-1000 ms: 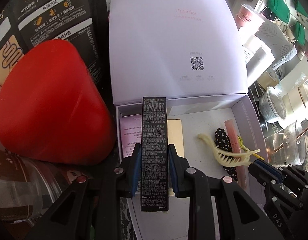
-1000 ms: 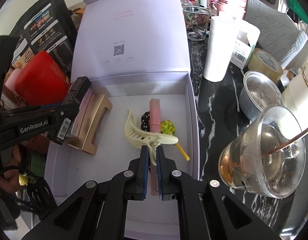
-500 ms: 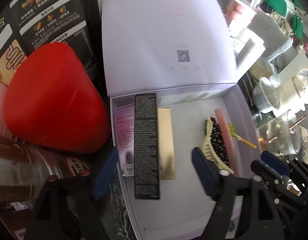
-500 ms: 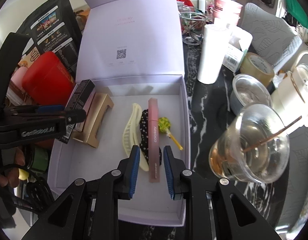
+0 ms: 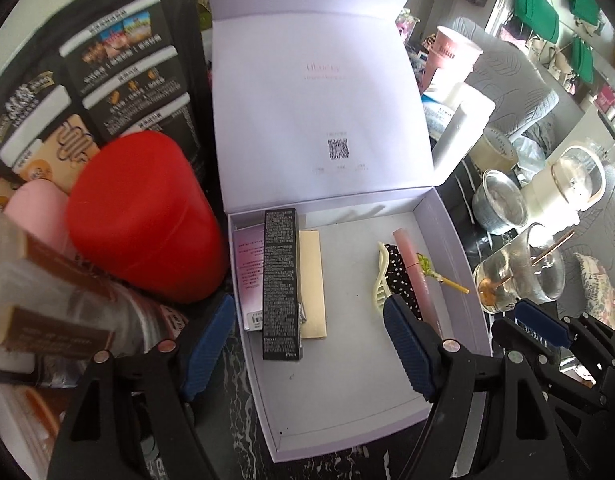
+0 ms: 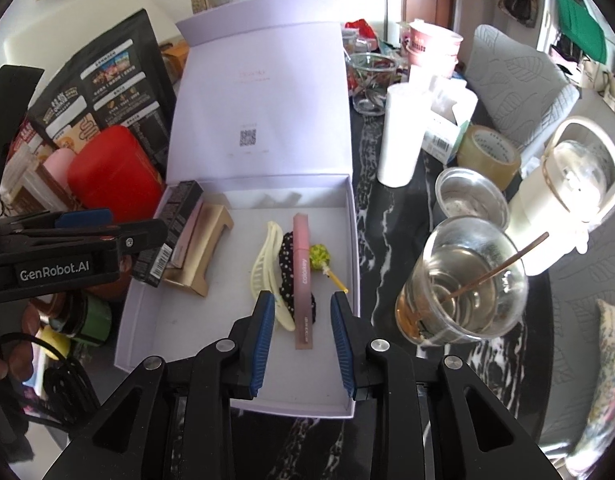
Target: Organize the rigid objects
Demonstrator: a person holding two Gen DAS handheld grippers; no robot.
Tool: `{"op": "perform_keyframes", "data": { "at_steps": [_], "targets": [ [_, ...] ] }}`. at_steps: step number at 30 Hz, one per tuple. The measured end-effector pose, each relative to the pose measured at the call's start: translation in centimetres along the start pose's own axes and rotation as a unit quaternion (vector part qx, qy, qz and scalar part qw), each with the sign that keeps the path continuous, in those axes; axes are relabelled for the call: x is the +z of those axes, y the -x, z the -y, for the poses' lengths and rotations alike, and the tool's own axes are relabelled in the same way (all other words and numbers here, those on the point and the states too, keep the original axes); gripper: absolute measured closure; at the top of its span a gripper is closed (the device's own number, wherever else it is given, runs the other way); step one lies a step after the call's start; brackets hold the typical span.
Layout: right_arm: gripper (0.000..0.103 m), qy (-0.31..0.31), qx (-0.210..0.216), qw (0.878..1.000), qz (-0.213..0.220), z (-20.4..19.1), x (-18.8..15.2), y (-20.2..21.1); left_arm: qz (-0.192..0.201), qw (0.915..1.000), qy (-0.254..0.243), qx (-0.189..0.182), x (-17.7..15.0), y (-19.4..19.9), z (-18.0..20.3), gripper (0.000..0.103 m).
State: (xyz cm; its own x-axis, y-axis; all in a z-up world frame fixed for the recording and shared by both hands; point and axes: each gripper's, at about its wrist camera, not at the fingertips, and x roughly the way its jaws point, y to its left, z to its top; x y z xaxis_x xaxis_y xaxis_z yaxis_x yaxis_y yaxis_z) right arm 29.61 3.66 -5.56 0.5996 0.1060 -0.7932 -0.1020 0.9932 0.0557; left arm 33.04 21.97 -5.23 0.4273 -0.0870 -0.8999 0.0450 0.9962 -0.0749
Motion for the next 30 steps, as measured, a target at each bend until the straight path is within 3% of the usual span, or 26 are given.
{"op": "perform_keyframes", "data": {
  "at_steps": [10,25,28,29,30],
  "targets": [
    [0.066,0.012,0.007,0.999,0.041,-0.7,-0.1,4.2,0.040,0.9990,0.006,0.019,-0.9,5.0,0.4,0.026],
    [0.027,0.019,-0.009,0.994,0.106,-1.2,-1.1,11.6,0.103,0.9937,0.004,0.044,-3.1,12.7,1.6,0.023],
    [0.024,0.020,-0.010,0.993,0.115,-1.4,-1.5,13.0,0.117,0.9919,0.004,0.048,-3.9,14.3,1.8,0.011],
    [0.022,0.019,-0.010,0.993,0.116,-1.5,-1.6,13.4,0.121,0.9915,0.004,0.048,-4.1,14.7,1.9,0.000],
    [0.020,0.018,-0.011,0.993,0.117,-1.5,-1.8,13.7,0.128,0.9906,0.005,0.049,-4.4,15.4,2.0,0.000]
  ]
}}
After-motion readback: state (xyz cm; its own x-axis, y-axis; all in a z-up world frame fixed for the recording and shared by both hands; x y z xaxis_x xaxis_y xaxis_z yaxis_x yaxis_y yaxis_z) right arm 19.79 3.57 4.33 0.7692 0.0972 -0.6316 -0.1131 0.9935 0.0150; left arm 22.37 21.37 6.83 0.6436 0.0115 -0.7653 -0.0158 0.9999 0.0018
